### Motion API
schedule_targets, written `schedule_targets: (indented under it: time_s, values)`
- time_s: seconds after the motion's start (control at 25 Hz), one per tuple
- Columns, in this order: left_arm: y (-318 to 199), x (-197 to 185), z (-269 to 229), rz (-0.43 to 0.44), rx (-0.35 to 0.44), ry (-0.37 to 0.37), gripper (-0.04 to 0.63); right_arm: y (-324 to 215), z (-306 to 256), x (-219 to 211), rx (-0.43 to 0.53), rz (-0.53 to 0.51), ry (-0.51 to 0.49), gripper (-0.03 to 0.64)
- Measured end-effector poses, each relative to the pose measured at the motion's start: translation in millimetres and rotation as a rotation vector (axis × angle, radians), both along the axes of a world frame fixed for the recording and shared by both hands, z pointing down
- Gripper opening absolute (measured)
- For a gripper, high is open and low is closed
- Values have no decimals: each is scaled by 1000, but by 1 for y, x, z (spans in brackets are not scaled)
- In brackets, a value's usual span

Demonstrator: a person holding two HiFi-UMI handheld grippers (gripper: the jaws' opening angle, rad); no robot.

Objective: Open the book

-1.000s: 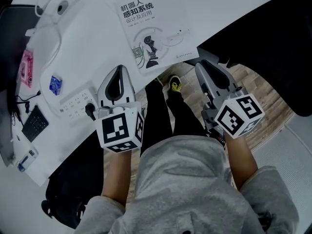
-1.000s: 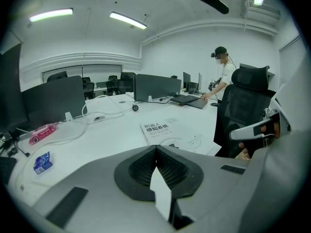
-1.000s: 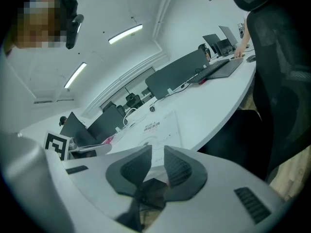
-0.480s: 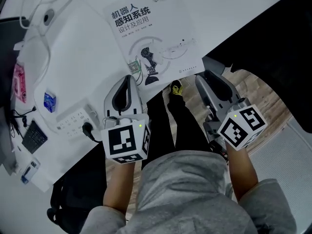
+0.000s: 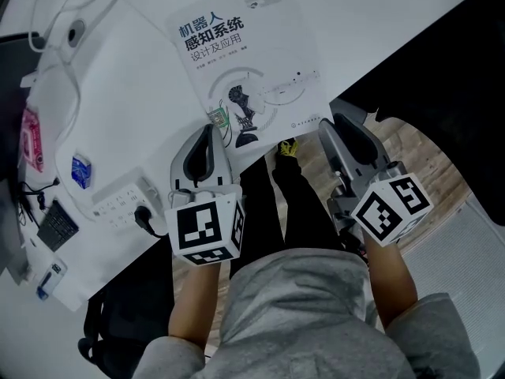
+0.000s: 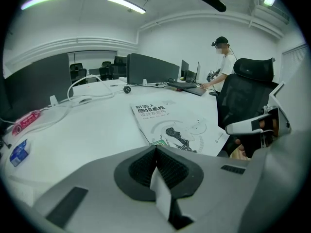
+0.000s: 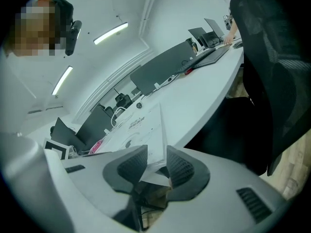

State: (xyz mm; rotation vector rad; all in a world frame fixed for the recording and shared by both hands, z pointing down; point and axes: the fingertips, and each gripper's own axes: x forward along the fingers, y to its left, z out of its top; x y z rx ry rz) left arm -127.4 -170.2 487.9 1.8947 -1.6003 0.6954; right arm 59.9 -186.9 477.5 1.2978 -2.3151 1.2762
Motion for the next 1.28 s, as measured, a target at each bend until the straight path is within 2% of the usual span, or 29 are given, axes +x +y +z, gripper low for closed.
schedule_targets:
  time_s: [0.24,0.4,0.64,0.76,0.88,1.0,1.12,1.28]
  values:
    - [-2,0,-1,-3,-9,2,9,-7,-8,-10,9,-33,-45,123]
    - [-2,1,0,2,-15,8,9,-8,-33,-13,85,-48,-109,86]
    - [-2,1,1,5,-10,-2,9,-5,-19,-31,-51,-32,-249,84]
    - [-3,-2,3,5,-6,9,9,-7,-15,-29,-48,29,-229,73]
    - [-4,-2,8,9,4,23,9,-6,-12,-26,7,76,-184,57]
    - [-5,5,12,49,24,43,9,-7,-18,-25,80,112,-144,51]
    - [-4,11,11,84,23,57,10,-10,-32,-27,140,103,-109,48]
    - [5,0,2,64,20,53,10,-9,-59,-45,216,54,-93,44]
